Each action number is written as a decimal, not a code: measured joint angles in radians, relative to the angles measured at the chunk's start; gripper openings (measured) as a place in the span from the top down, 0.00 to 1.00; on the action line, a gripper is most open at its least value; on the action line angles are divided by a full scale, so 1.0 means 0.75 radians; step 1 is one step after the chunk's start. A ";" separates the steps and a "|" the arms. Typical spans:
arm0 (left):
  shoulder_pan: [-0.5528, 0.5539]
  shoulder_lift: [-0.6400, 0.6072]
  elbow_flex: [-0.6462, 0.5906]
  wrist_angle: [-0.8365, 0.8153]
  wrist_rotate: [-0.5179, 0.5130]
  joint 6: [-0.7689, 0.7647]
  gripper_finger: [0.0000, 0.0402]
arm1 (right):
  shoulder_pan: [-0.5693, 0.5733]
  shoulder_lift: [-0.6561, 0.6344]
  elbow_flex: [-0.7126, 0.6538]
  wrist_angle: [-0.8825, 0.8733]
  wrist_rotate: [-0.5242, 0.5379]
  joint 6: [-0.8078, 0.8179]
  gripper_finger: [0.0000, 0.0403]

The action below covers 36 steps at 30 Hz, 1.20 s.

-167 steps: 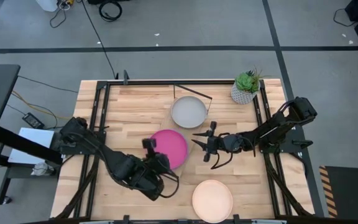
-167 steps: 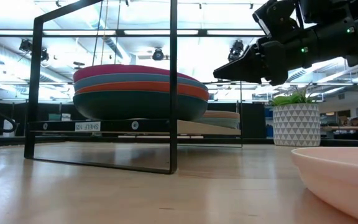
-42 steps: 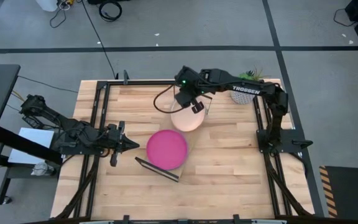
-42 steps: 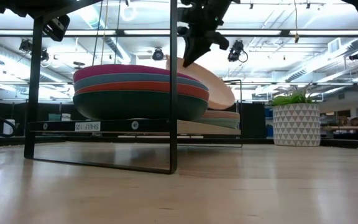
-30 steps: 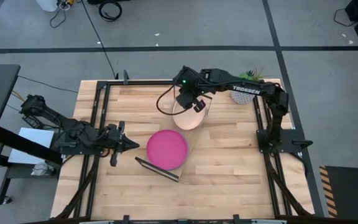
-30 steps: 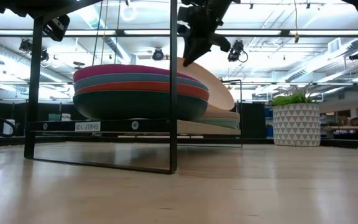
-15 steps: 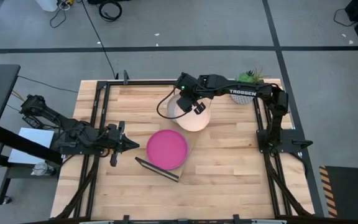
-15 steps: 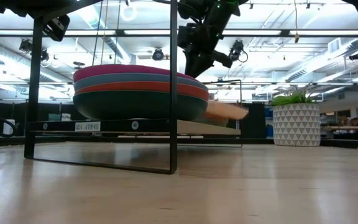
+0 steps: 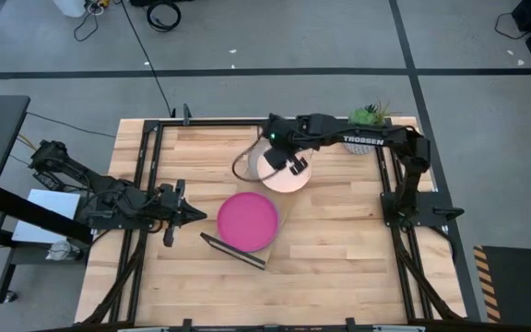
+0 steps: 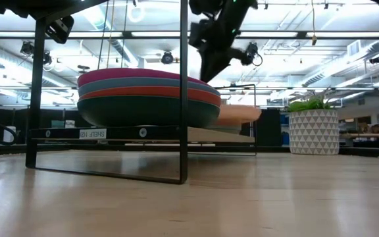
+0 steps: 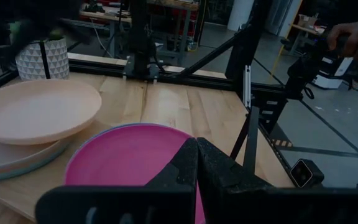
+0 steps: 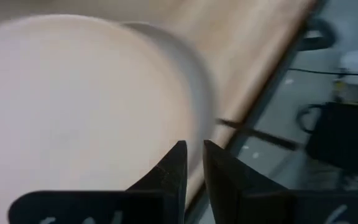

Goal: Place and stack plates onto a shelf
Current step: Stack the white plate on the top of the gray plate on the shelf

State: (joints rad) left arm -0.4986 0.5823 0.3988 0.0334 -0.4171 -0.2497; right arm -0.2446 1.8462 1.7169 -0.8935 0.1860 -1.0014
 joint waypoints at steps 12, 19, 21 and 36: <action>0.000 -0.001 0.000 0.001 0.000 -0.001 0.98 | 0.284 -0.023 -0.017 -0.573 -0.045 0.605 0.93; 0.000 -0.001 0.000 0.002 0.000 -0.025 0.98 | 0.324 -0.023 -0.220 -0.619 -0.092 0.800 0.98; 0.000 0.000 0.000 0.001 0.000 -0.119 0.98 | 0.324 -0.023 -0.302 -0.608 -0.053 0.840 0.97; 0.000 -0.001 0.000 0.015 0.012 -0.247 0.98 | 0.312 -0.022 -0.481 -0.217 0.349 0.768 0.98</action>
State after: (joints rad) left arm -0.4984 0.5819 0.3988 0.0448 -0.4079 -0.4346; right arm -0.0105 1.8294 1.3564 -1.0565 0.4477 -0.4251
